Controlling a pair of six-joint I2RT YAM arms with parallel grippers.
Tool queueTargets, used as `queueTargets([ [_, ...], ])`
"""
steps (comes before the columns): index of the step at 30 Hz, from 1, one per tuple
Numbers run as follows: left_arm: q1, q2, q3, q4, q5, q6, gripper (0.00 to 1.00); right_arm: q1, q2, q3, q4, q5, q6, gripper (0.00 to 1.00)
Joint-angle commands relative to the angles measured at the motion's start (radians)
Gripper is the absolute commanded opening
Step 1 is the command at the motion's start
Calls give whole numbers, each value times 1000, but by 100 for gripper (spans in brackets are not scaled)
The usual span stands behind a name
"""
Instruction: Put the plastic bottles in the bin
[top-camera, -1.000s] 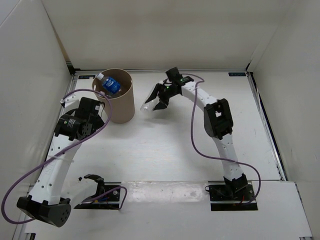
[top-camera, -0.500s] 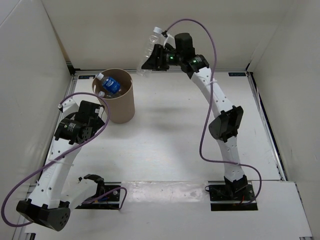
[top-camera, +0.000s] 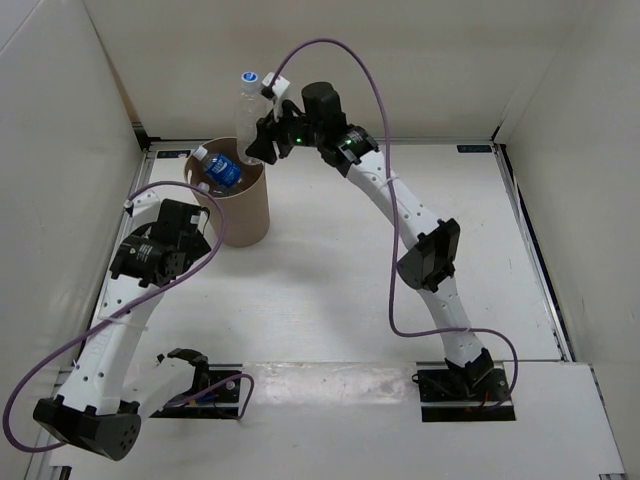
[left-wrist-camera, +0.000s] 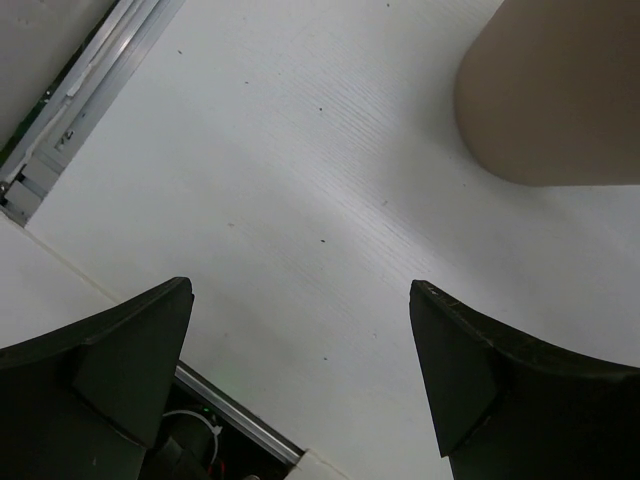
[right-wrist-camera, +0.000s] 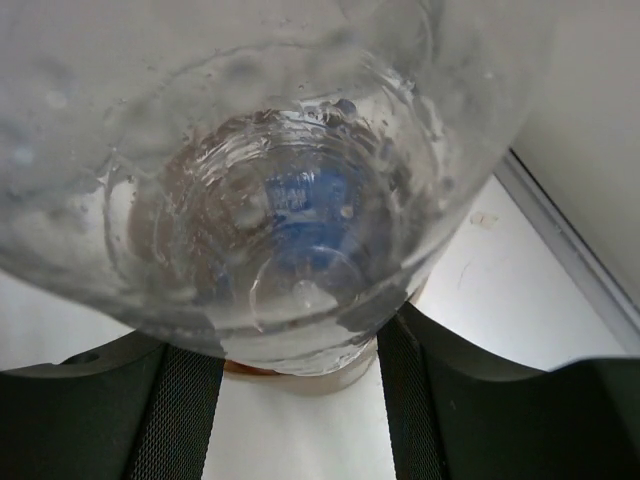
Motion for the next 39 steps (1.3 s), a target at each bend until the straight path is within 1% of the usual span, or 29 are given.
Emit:
queueTargets([
  [1, -1, 7, 22, 51, 6, 108, 100, 51, 24, 61, 104, 49, -110, 0],
  [3, -8, 13, 34, 58, 0, 154, 100, 68, 41, 61, 106, 46, -120, 0],
  [7, -40, 20, 36, 60, -27, 188, 100, 92, 56, 55, 121, 70, -126, 0],
  [8, -50, 16, 37, 57, -30, 187, 100, 97, 59, 56, 123, 73, -127, 18],
  [9, -50, 11, 28, 54, -33, 182, 100, 98, 61, 52, 124, 78, -133, 47],
  [10, -53, 7, 26, 51, -44, 173, 100, 97, 56, 56, 123, 85, -133, 90],
  [12, -51, -10, 19, 49, -50, 164, 100, 92, 50, 55, 120, 122, -121, 90],
  [15, -53, -30, 5, 55, -67, 150, 100, 66, 24, 65, 116, 130, -120, 90],
  [20, -51, -26, 8, 69, -73, 135, 100, 32, -13, 58, 84, 121, -118, 90],
  [24, -53, -12, 16, 80, -79, 121, 100, -24, -62, 29, 49, 116, -77, 90],
  [27, -36, -1, 14, 91, -80, 102, 100, -76, -91, 28, 8, 115, -11, 90],
  [28, -15, -1, 11, 92, -70, 98, 100, -107, -103, 28, -3, 112, 56, 90],
  [30, 4, -6, -1, 98, -58, 78, 100, -136, -108, 22, -77, 109, 116, 90],
  [31, 33, -13, -3, 107, -55, 72, 100, -182, -117, 16, -97, 105, 136, 90],
  [33, 65, -24, -27, 129, -26, 72, 100, -211, -142, -49, -172, 76, 135, 90],
  [34, 88, -27, -35, 158, -12, 75, 100, -242, -155, -118, -187, 95, 120, 90],
  [35, 102, -47, -43, 170, 2, 73, 100, -248, -174, -148, -221, 152, 73, 90],
  [36, 128, -55, -76, 190, 63, 79, 100, -259, -180, -193, -282, 176, 51, 90],
  [37, 151, -82, -89, 248, 83, 81, 100, -270, -180, -202, -358, 231, 34, 90],
  [38, 163, -87, -117, 271, 107, 79, 100, -285, -178, -205, -399, 246, 29, 90],
  [39, 168, -101, -148, 291, 120, 81, 100, -294, -183, -234, -496, 260, 31, 90],
])
